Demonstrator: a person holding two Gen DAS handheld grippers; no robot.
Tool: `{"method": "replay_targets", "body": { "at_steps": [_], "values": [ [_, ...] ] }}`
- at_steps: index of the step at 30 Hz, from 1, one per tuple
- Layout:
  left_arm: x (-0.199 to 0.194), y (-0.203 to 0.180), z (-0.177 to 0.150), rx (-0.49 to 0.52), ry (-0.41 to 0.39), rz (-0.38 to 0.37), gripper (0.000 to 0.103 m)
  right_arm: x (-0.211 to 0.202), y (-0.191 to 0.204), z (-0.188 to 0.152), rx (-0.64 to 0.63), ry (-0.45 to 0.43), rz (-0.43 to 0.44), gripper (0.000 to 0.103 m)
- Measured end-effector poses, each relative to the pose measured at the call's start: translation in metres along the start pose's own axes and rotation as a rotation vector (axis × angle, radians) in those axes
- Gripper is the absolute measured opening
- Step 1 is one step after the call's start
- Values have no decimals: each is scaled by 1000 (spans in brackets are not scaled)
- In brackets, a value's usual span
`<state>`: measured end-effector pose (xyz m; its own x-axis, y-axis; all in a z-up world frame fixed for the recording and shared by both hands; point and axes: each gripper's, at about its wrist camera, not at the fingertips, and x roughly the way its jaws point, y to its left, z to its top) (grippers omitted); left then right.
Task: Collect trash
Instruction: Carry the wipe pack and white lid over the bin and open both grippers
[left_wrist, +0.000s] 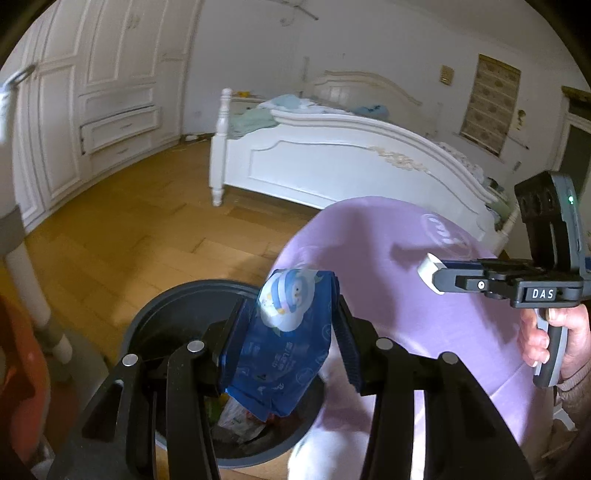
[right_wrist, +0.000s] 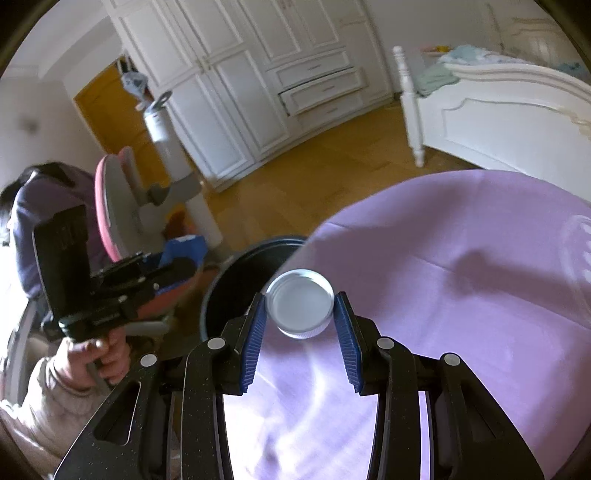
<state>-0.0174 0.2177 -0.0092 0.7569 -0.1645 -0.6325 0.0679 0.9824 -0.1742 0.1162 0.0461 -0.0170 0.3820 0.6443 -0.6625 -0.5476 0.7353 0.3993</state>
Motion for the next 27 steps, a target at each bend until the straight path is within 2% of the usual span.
{"method": "replay_targets", "body": {
  "at_steps": [12,27],
  "values": [
    [4,50,-17,-94,32,46,46,88,52,24,-47,97,53,38],
    [9,61,-23,-118,42,61,48,124,64,29,-59,136,58,38]
  ]
}}
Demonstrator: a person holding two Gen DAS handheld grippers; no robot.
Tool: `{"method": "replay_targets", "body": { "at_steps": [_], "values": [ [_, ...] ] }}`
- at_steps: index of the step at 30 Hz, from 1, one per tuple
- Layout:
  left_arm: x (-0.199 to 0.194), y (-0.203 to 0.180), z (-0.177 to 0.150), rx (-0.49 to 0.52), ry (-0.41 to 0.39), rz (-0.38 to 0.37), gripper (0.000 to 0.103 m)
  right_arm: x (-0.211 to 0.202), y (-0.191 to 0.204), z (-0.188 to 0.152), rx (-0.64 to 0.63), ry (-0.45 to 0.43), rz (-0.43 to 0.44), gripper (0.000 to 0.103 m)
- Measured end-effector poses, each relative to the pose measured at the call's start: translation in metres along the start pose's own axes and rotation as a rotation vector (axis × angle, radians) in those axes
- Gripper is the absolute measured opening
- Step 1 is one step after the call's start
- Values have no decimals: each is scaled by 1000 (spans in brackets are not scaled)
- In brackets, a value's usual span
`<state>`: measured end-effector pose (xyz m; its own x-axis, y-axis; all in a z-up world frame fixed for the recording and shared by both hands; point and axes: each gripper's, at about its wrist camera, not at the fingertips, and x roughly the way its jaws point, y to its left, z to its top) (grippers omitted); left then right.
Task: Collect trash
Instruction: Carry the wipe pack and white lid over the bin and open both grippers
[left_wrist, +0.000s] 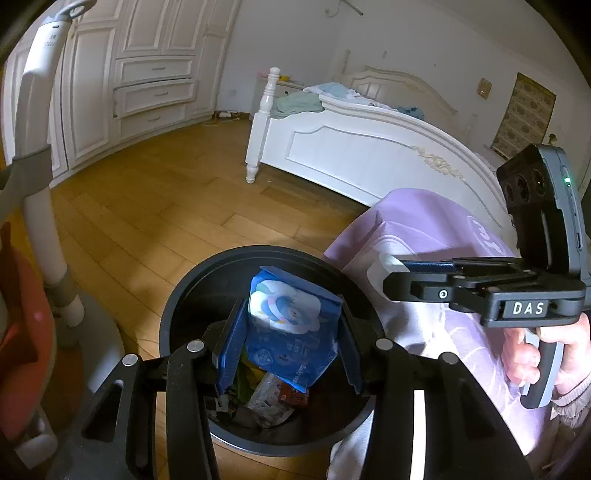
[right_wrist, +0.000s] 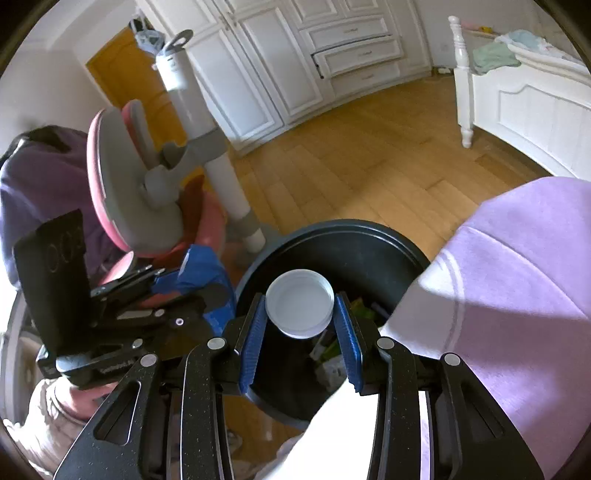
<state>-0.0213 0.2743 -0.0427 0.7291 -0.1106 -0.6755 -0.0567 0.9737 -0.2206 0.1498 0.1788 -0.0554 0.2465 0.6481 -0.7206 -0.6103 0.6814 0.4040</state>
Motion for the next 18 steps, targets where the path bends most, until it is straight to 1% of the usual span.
{"method": "replay_targets", "body": {
  "at_steps": [1,2,3,4,5,7,11,13,14,15,17,18],
  "values": [
    [0,0,0,3,0,4,48,2,0,1,0,2,-1,39],
    [0,0,1,6,0,9,49,2,-1,1,1,5,0,43],
    [-1,1,1,8,-2,13,58,3,-2,2,5,1,1,53],
    [-2,0,1,10,-7,19,65,0,-3,1,8,-9,0,58],
    [-4,0,1,13,-20,29,74,-2,-4,1,10,-16,0,65],
    [-8,-2,2,26,-39,39,76,-6,-6,1,15,-26,4,67],
    [-12,-7,4,29,-37,31,76,-18,-15,-4,28,-38,4,67],
    [-13,-15,6,33,-40,20,85,-29,-21,-9,41,-54,3,69],
    [-14,-20,7,37,-50,20,93,-36,-25,-12,47,-65,-1,74],
    [-16,-29,8,46,-67,18,96,-46,-31,-17,59,-81,-7,75],
    [-15,-45,10,64,-66,-10,96,-63,-45,-26,91,-98,-13,76],
    [-13,-57,12,77,-62,-28,96,-69,-50,-30,104,-103,-15,78]
  ]
}}
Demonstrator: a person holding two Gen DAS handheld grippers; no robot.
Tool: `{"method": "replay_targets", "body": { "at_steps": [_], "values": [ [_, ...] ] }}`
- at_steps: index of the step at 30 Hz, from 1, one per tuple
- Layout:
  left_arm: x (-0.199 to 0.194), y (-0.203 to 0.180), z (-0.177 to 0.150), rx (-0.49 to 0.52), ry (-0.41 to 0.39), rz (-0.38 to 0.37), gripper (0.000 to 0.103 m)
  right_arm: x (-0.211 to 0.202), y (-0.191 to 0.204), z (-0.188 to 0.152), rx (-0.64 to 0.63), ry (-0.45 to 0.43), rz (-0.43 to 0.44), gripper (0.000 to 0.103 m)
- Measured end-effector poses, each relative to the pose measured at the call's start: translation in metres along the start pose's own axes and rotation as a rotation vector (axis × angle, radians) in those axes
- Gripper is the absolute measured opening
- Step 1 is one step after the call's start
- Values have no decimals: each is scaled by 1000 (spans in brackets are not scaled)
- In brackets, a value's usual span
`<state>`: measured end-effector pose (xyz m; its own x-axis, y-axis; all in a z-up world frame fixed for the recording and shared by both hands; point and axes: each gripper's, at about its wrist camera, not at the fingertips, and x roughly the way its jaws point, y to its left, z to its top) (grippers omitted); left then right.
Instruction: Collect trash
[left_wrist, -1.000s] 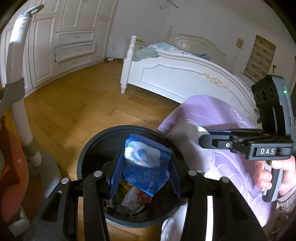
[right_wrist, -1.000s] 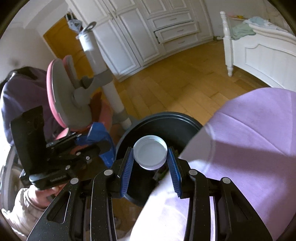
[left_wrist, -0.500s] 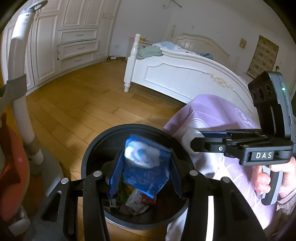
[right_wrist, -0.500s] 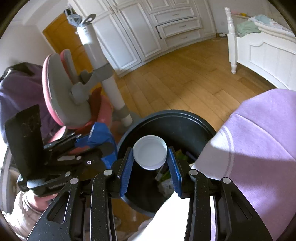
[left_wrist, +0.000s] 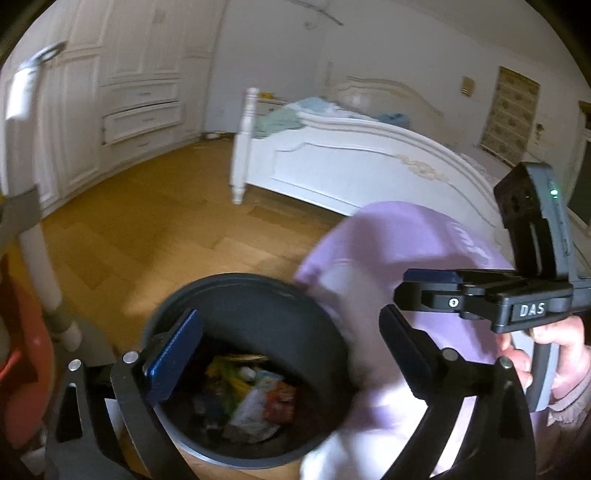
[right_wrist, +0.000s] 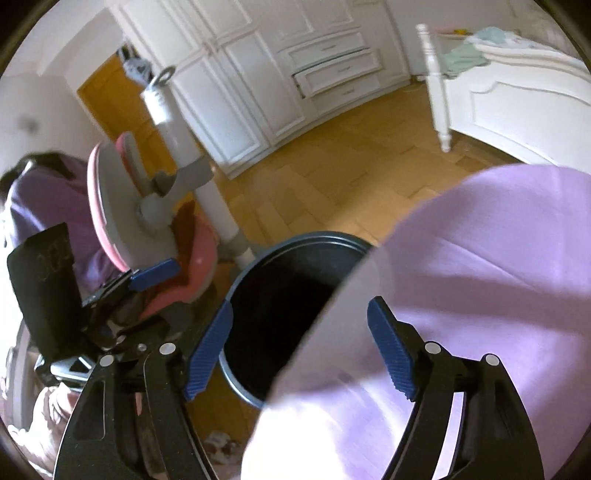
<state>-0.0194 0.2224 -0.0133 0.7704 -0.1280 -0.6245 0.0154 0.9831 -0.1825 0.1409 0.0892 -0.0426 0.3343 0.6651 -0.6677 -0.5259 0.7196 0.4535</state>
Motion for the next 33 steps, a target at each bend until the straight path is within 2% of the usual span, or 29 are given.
{"method": "replay_targets", "body": {
  "at_steps": [4,7,10,14,17,22,24,27,31,33],
  "values": [
    [9,-49,7,53,5,-96,97,-44,-41,-20,72,-32,-37,82],
    [18,-91,10,102,18,-172,97,-82,-74,-41,105,-44,-100,83],
    [31,-134,10,151,20,-195,98,-119,-101,-60,135,-82,-185,91],
    [49,-187,7,214,19,-140,98,-172,-133,-87,166,-161,-411,98],
    [62,-220,3,239,6,-88,98,-204,-147,-108,187,-287,-580,98],
    [68,-246,1,230,-42,12,98,-230,-155,-137,179,-452,-797,98],
    [68,-250,0,212,-55,36,98,-232,-157,-140,183,-481,-835,98],
    [68,-255,-1,199,-72,97,98,-236,-154,-148,211,-533,-837,98],
    [68,-254,-5,192,-86,109,98,-249,-148,-156,234,-656,-843,98],
    [70,-253,-6,191,-73,106,98,-250,-141,-153,236,-689,-854,98]
  ]
}}
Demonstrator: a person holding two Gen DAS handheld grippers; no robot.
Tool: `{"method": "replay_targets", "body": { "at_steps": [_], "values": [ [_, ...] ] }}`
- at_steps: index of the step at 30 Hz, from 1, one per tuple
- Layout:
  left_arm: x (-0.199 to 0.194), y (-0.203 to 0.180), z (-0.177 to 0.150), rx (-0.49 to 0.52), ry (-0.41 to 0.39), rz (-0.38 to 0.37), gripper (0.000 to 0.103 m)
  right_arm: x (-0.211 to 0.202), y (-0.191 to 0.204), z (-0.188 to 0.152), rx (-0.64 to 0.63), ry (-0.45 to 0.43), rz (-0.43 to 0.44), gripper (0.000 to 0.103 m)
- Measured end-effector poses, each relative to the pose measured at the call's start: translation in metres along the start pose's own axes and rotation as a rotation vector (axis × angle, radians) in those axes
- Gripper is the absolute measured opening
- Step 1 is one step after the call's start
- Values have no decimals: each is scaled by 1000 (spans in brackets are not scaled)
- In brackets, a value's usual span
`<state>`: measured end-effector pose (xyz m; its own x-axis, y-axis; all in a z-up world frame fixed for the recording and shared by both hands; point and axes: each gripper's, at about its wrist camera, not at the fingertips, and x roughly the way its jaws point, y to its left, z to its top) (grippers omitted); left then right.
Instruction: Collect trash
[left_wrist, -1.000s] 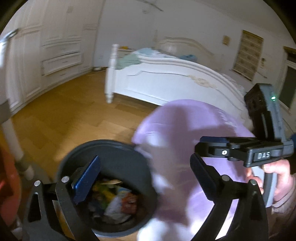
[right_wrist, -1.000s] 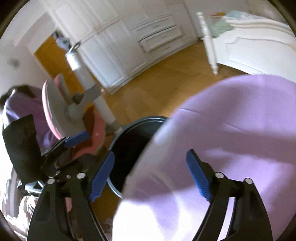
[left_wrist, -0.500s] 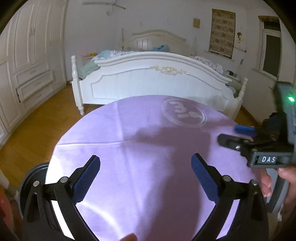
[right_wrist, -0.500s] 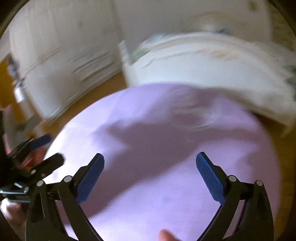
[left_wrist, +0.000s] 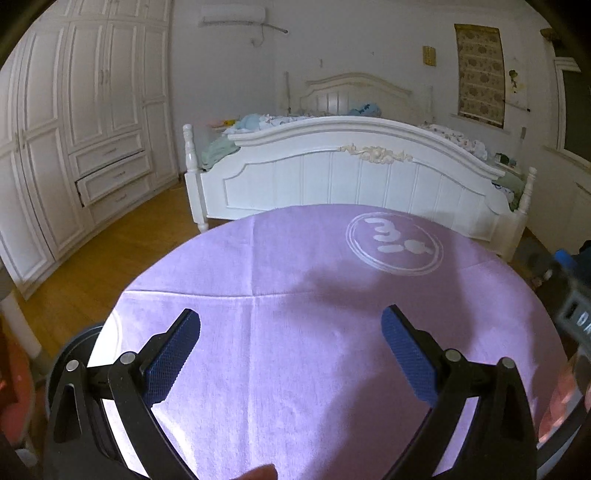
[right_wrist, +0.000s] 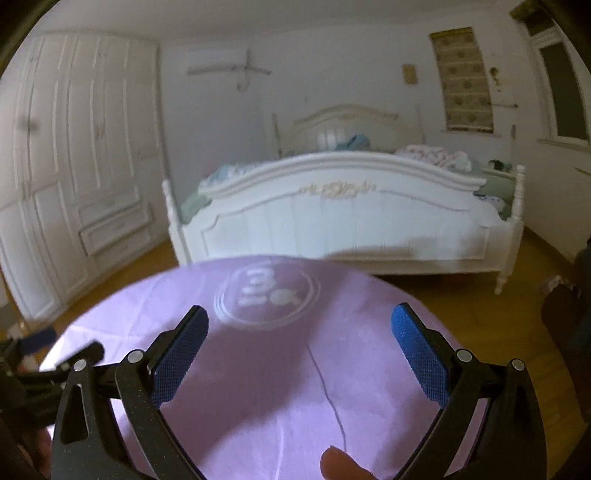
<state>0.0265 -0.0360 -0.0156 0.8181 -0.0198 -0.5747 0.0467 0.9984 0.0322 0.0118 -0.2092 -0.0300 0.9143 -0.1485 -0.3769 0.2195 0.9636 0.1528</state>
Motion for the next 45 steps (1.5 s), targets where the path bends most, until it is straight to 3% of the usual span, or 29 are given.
{"method": "replay_targets", "body": {
  "at_steps": [6,31,45],
  "values": [
    [0,4,2,-20,1,-17,98,-30,4,-3,-21,-97,-24,98],
    [-2,4,1,-27,-14,-20,98,-32,9,2,-30,-89,-16,98],
    [3,-3,0,21,12,10,98,-26,5,4,-12,-84,-6,98]
  ]
}}
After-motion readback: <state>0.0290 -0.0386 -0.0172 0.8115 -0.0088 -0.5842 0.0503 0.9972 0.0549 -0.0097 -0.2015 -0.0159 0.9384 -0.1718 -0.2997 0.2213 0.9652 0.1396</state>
